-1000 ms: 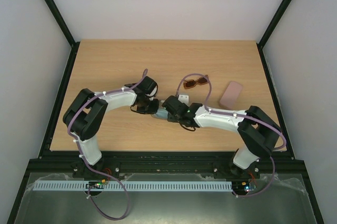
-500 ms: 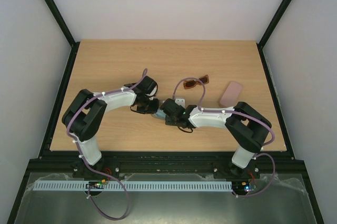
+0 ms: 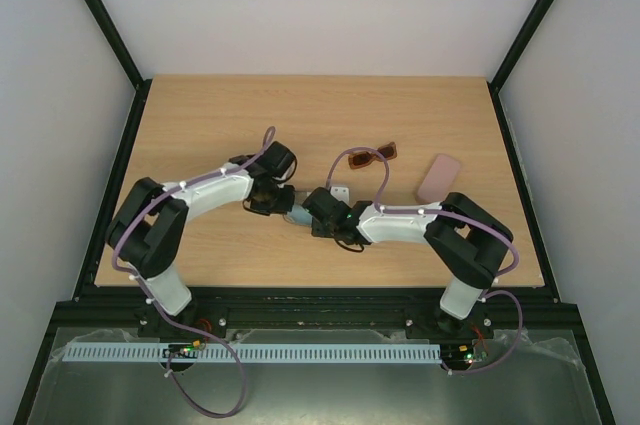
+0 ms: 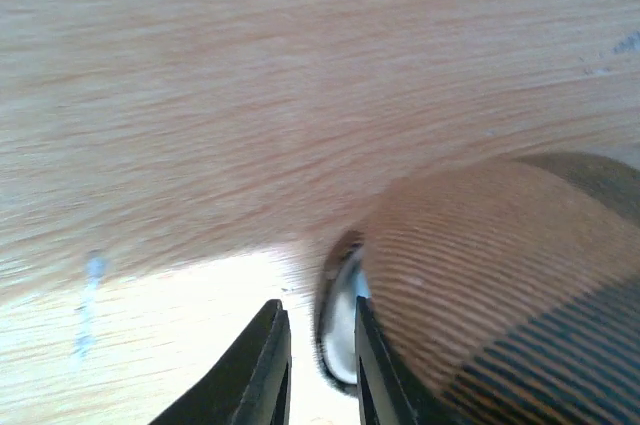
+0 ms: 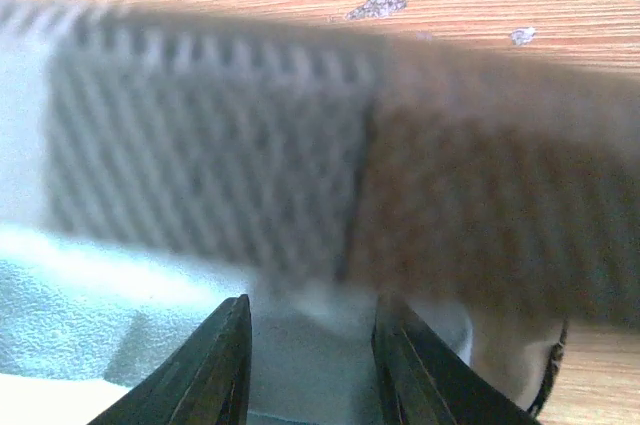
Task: Organize the sunglasses
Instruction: Place the glasses cleaning cloth in the sunglasses case.
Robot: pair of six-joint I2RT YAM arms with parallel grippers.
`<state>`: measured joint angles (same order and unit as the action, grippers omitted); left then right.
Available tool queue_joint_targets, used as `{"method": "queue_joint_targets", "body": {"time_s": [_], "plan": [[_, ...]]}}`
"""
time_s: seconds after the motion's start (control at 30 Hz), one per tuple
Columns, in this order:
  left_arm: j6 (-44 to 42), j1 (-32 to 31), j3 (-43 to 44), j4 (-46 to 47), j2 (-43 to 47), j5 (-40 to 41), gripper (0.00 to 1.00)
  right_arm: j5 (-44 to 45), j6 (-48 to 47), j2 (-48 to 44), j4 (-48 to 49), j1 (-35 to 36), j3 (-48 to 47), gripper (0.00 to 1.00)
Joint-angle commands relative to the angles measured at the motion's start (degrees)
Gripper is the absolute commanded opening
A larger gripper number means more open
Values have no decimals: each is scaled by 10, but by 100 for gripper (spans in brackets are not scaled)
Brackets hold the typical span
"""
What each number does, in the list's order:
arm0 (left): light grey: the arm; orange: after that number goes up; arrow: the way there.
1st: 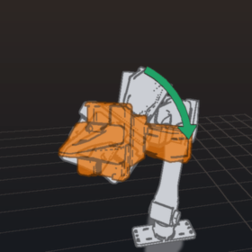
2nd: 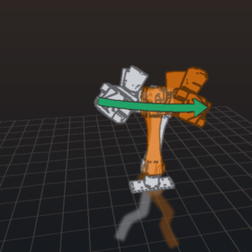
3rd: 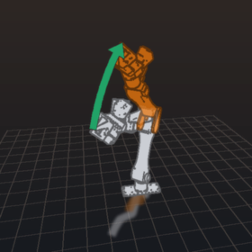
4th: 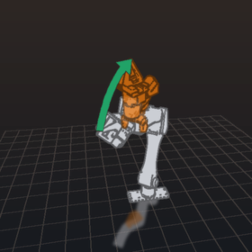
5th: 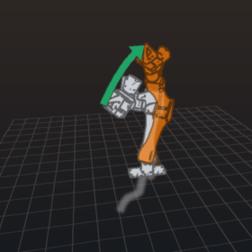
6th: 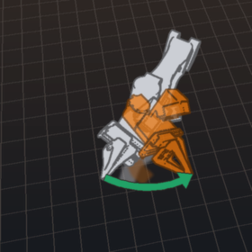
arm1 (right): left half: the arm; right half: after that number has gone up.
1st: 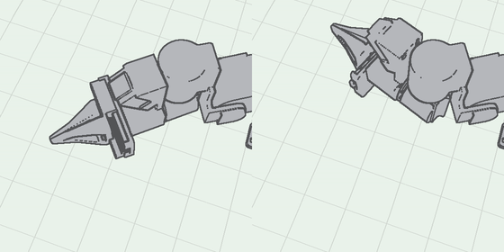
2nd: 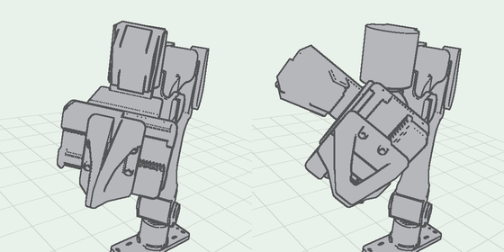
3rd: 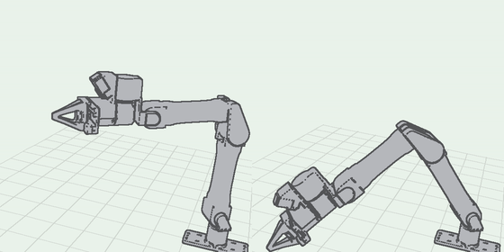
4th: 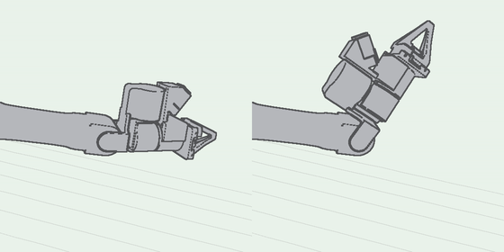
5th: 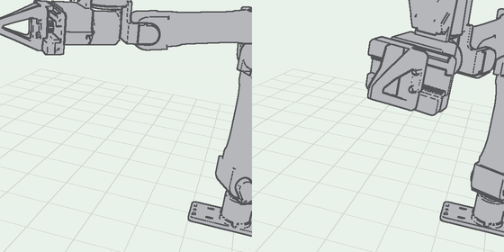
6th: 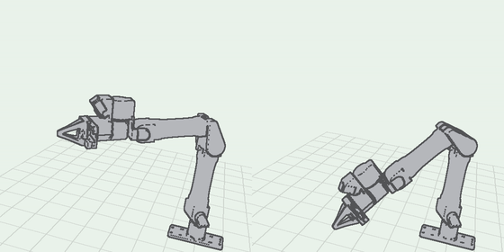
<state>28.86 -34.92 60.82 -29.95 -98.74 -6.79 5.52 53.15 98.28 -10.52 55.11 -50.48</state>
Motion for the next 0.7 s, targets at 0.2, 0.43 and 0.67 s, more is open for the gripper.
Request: {"method": "queue_joint_targets", "body": {"time_s": [0.2,0.43,0.67], "plan": [[0,6,16,-38,53,-7,18,10,6,22,-46,0,15,34],[51,6,-59,106,65,-148,7,5,6,21,-43,-1,13,34],[94,6,-102,181,31,-153,4,5,6,23,-42,-1,13,34]]}}
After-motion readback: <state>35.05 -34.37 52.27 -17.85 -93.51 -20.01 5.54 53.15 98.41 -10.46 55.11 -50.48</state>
